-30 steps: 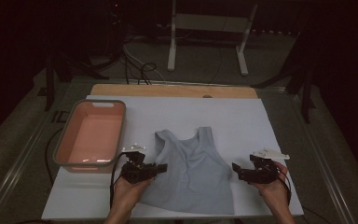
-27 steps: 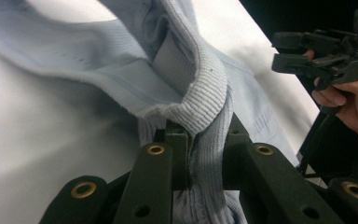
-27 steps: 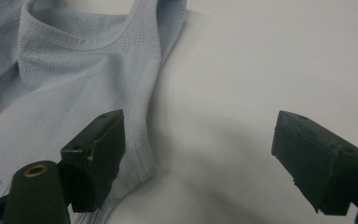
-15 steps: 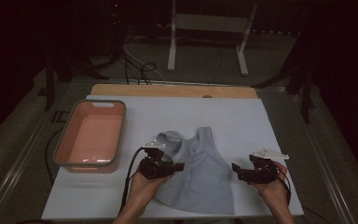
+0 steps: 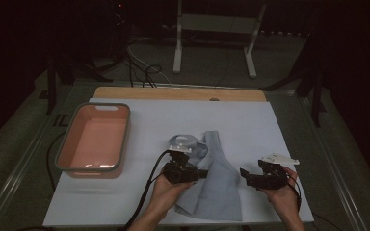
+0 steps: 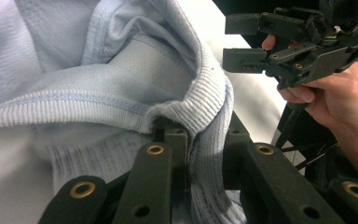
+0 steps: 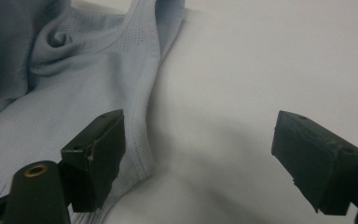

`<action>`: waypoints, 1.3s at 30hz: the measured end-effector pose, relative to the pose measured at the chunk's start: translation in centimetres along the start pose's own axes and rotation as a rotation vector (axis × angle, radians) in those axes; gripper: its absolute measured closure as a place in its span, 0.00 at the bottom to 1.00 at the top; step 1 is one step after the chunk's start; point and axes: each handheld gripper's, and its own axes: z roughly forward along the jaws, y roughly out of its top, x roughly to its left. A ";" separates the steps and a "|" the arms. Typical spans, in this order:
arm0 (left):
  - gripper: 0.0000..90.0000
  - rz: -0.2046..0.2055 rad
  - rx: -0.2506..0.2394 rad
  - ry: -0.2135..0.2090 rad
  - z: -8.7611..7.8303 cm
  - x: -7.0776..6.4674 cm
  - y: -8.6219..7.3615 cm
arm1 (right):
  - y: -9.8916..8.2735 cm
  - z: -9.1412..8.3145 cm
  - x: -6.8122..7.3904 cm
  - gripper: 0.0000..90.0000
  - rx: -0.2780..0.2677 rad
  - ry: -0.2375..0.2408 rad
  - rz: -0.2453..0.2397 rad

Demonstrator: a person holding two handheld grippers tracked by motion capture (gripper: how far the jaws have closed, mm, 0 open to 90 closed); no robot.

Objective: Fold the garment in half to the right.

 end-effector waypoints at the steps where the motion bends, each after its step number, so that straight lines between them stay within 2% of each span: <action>1: 0.88 -0.002 0.000 -0.003 0.3 -0.1 0.1 | 0.0 0.0 0.0 0.19 0.000 0.000 0.001; 12: 0.88 0.035 0.026 -0.005 2.8 -1.1 0.8 | 0.0 0.0 0.0 0.20 0.002 0.001 0.002; 18: 0.88 0.041 0.037 -0.012 4.3 -1.4 1.1 | 0.0 0.0 0.0 0.20 0.001 0.004 0.000; 22: 0.73 0.064 0.031 -0.034 4.7 -1.4 1.1 | -0.1 0.0 0.0 0.20 0.000 0.005 0.001; 23: 0.73 0.070 0.020 -0.051 4.7 -1.4 1.1 | -0.1 0.0 0.0 0.20 -0.002 0.005 0.001; 24: 0.65 0.069 0.019 -0.055 4.7 -1.4 1.2 | 0.0 0.0 0.0 0.20 -0.006 0.005 0.002; 30: 0.51 0.085 0.001 -0.057 4.2 -1.3 1.3 | 0.0 -0.1 0.1 0.20 -0.012 0.005 0.000; 34: 0.42 0.096 -0.015 -0.035 3.6 -1.1 1.5 | 0.0 -0.1 0.2 0.20 -0.010 0.010 -0.002; 39: 0.31 0.119 -0.036 0.036 2.7 -0.9 1.6 | 0.1 -0.2 0.5 0.20 -0.019 0.031 -0.005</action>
